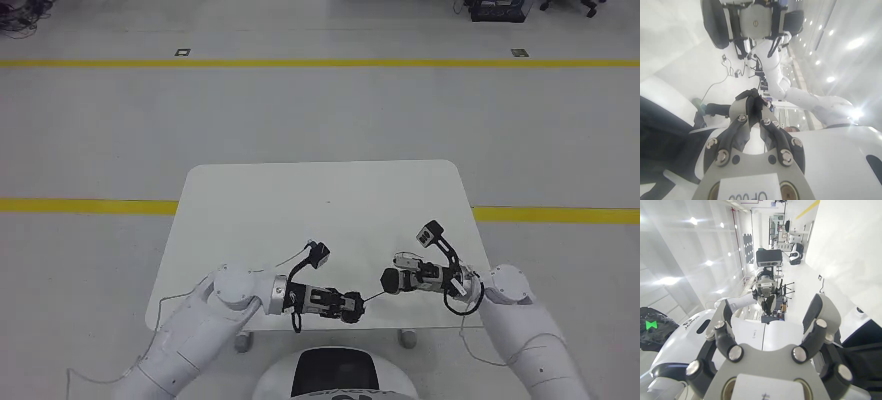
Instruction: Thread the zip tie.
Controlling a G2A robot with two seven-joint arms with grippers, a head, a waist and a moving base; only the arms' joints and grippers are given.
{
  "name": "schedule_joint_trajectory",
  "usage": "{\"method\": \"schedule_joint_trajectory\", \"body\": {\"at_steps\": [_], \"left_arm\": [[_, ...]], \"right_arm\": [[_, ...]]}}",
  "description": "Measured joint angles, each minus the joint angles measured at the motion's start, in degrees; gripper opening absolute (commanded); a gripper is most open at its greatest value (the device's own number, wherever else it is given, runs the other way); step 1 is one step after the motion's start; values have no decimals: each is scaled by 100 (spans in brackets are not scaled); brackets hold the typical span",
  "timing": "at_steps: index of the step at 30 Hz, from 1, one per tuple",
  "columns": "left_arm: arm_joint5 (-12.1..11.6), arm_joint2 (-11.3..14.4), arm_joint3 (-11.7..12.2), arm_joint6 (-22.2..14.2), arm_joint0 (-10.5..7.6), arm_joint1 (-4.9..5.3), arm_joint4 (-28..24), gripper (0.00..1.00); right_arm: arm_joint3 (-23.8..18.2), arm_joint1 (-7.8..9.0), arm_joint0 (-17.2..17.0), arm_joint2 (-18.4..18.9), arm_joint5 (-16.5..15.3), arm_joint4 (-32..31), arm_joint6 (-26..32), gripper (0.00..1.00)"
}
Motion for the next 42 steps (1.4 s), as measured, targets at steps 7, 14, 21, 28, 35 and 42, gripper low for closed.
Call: {"method": "schedule_joint_trajectory", "body": {"at_steps": [7,14,21,28,35,42], "left_arm": [[-23,128,88,399,-91,20,543,0],[-28,220,107,466,-93,19,395,0],[-154,259,158,318,-170,54,206,0],[-149,266,154,346,-169,54,216,0],[-157,173,233,224,-156,130,16,0],[-94,156,156,219,-116,195,-37,0]], "right_arm": [[-63,118,66,-362,17,153,-6,100],[-151,163,-10,-531,-39,376,-6,100],[-231,314,3,-807,-32,617,-6,100],[-187,310,4,-790,7,656,-96,100],[-22,461,44,-811,-131,994,-4,100],[-8,716,128,-1076,-138,1146,-6,40]]}}
